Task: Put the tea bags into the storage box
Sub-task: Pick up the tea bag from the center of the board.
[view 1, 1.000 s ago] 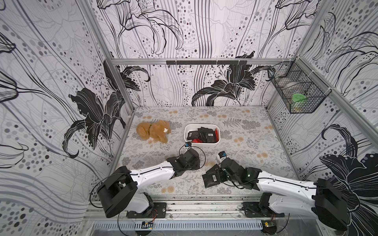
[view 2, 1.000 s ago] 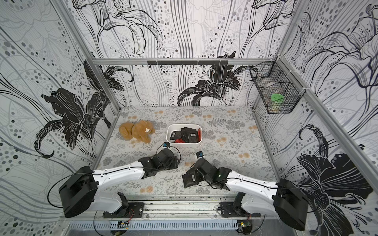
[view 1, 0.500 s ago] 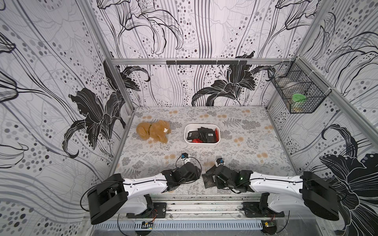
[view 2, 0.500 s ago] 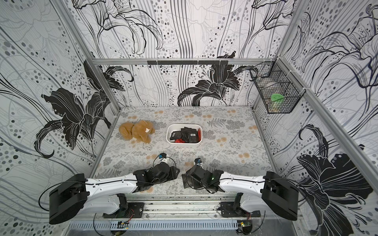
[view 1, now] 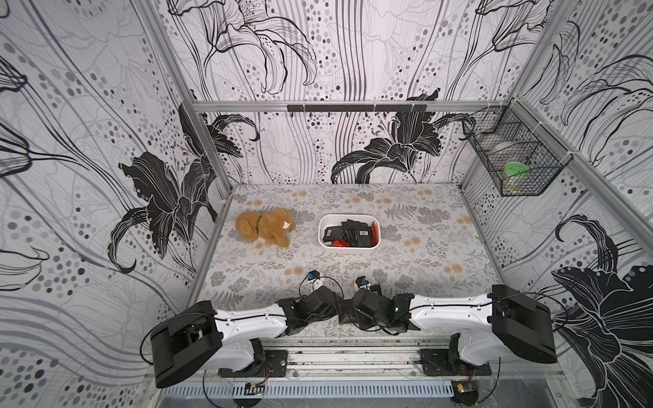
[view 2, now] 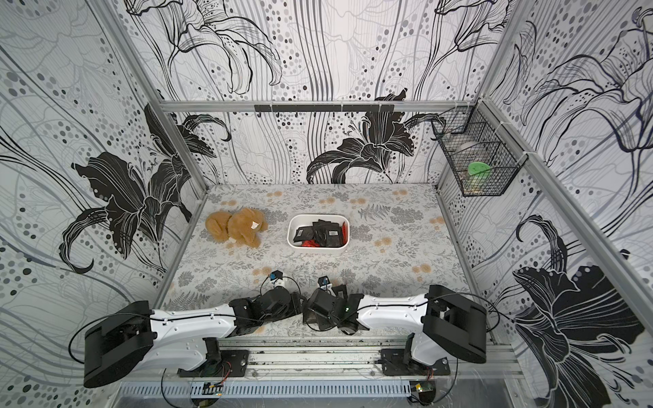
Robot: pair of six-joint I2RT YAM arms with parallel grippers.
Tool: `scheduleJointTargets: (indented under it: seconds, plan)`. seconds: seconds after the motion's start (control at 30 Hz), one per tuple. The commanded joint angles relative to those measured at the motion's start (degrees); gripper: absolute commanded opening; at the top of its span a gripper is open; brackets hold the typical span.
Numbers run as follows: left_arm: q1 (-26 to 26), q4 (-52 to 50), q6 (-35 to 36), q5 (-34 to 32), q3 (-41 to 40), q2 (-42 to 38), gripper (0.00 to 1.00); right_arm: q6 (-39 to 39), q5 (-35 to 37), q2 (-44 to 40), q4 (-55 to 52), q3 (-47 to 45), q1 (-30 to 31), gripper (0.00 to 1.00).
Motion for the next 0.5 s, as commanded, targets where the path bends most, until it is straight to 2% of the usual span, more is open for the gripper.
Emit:
scheduleJointTargets:
  seconds: [0.0,0.47]
  plan:
    - [-0.35,0.58,-0.64,-1.76,-0.61,0.33,0.53,0.78,0.95,1.91,0.27,1.58,0.38,0.15]
    - [-3.64,0.49,0.32,3.61,0.64,5.74,0.49,1.40,0.77,4.34,1.89,0.90,0.47,0.08]
